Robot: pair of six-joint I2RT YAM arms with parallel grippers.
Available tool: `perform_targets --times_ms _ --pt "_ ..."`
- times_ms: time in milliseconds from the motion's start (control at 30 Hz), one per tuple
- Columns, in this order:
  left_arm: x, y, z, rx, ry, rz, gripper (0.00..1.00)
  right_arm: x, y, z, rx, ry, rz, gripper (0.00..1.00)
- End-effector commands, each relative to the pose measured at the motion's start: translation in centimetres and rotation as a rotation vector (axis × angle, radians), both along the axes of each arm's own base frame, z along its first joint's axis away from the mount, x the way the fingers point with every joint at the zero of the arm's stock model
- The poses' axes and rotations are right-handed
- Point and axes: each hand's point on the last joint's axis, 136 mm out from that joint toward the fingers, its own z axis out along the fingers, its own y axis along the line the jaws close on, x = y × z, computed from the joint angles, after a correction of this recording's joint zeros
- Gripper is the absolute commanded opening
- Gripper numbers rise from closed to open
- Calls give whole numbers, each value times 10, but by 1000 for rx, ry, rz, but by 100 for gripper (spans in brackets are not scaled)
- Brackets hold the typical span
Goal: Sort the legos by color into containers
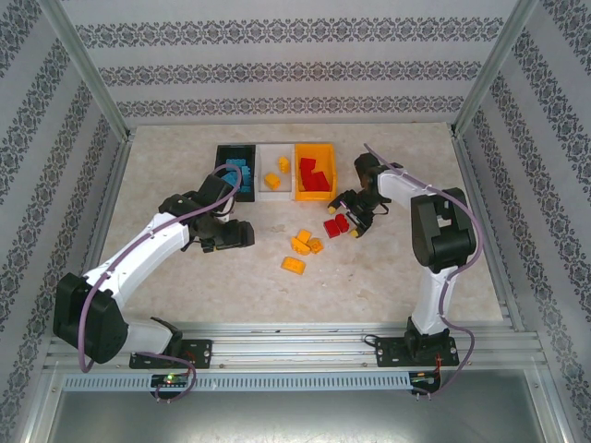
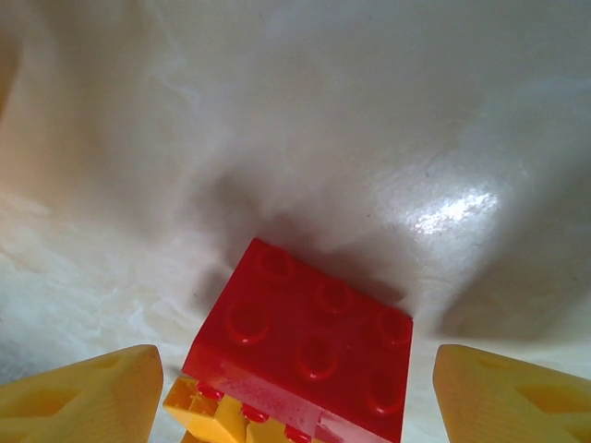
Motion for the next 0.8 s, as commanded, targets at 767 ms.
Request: perform_targets --times_ms 767 --pt "3 6 9 56 -56 -71 74 -9 -2 19 -50 -46 63 59"
